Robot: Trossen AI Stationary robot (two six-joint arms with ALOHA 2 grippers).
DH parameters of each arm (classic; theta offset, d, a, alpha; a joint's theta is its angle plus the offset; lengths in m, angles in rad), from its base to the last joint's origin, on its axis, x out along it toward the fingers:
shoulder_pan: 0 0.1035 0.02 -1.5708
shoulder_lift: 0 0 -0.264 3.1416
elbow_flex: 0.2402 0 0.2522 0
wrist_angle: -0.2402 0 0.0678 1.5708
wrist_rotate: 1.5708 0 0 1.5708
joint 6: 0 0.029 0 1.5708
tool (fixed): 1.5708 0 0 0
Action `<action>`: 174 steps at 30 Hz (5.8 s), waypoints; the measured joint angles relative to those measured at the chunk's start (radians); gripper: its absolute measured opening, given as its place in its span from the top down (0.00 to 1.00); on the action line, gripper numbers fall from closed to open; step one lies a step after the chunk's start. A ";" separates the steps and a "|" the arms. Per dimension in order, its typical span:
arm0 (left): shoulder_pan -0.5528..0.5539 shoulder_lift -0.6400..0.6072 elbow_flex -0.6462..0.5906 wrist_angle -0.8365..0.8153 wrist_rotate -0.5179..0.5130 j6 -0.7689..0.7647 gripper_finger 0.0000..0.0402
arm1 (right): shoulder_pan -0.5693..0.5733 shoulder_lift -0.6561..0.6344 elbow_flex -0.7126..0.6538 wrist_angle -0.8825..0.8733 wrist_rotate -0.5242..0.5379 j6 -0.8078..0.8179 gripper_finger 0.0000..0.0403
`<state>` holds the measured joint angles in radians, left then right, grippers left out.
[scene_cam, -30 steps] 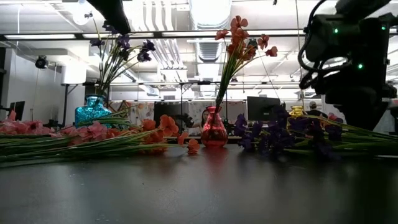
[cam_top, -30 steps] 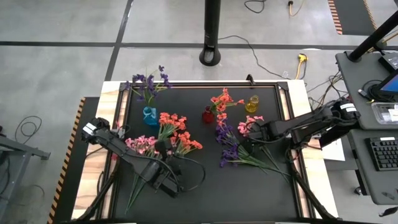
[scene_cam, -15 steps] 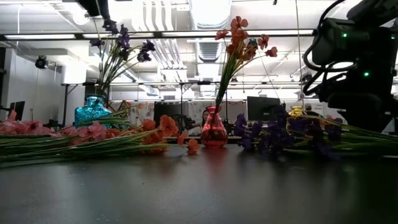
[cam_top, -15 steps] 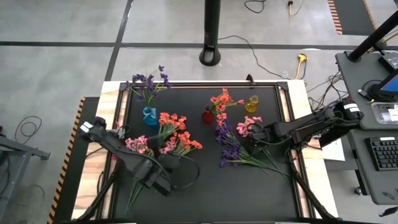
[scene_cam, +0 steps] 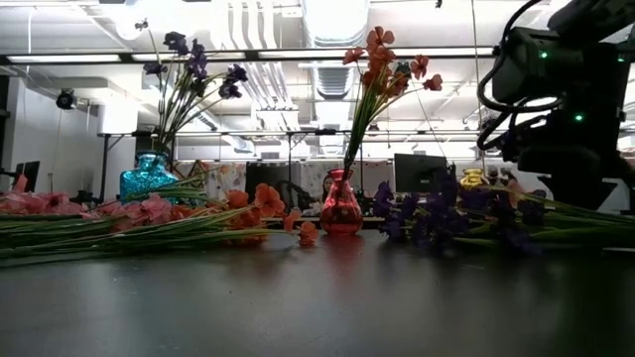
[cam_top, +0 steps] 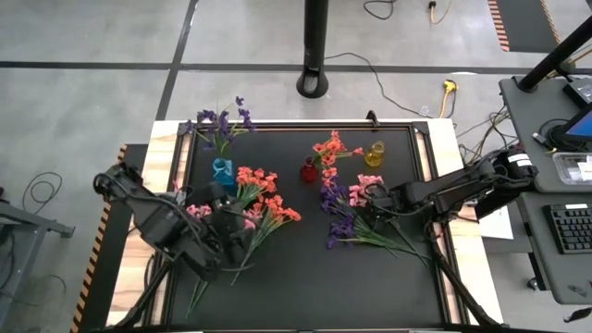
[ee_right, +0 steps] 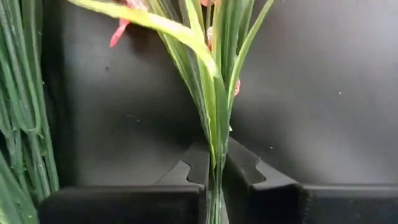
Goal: Sort flowers into vase by color
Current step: Put the top pink flowers into the yellow vase, then put the bottom orange flowers into the red vase
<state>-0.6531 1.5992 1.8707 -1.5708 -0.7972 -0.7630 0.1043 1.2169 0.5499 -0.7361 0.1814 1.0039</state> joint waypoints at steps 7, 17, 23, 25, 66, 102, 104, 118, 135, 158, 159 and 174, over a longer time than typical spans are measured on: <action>-0.019 -0.082 -0.116 0.000 -0.006 -0.037 0.20 | 0.000 -0.108 0.075 -0.051 0.042 -0.056 0.95; -0.021 -0.147 -0.301 0.100 -0.015 -0.138 0.20 | 0.006 -0.431 0.098 0.009 0.391 -0.110 0.96; -0.020 -0.155 -0.340 0.102 -0.032 -0.145 0.20 | 0.006 -0.584 0.098 0.182 0.674 -0.273 0.96; -0.020 -0.155 -0.341 0.103 -0.038 -0.145 0.20 | 0.006 -0.610 0.098 0.229 0.785 -0.337 0.96; -0.020 -0.147 -0.342 0.106 -0.103 -0.182 0.20 | -0.439 -0.374 0.088 1.205 0.726 -1.250 0.96; -0.020 -0.131 -0.342 0.101 -0.101 -0.200 0.20 | -0.550 -0.349 0.082 0.899 0.761 -0.939 0.71; -0.020 -0.131 -0.342 0.101 -0.099 -0.213 0.20 | -0.550 -0.359 0.082 0.838 0.761 -0.909 0.65; -0.020 -0.122 -0.433 0.310 -0.042 -0.226 0.20 | -0.547 -0.476 0.160 0.331 0.601 -0.644 0.32; -0.021 -0.110 -0.819 0.813 0.210 -0.314 0.20 | -0.479 -0.529 0.177 0.057 0.357 -0.478 0.24; -0.019 0.040 -1.035 1.092 0.208 -0.462 0.23 | -0.321 -0.528 0.176 -0.093 0.282 -0.356 0.26; -0.019 0.063 -1.025 1.074 0.208 -0.469 0.23 | -0.318 -0.528 0.176 -0.092 0.282 -0.356 0.26; -0.019 0.241 -0.913 0.924 0.166 -0.594 0.26 | -0.296 -0.527 0.176 -0.082 0.289 -0.356 0.26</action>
<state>-0.6716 1.8397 0.9581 -0.6464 -0.6315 -1.3569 -0.1917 0.6895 0.7260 -0.8177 0.4703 0.6479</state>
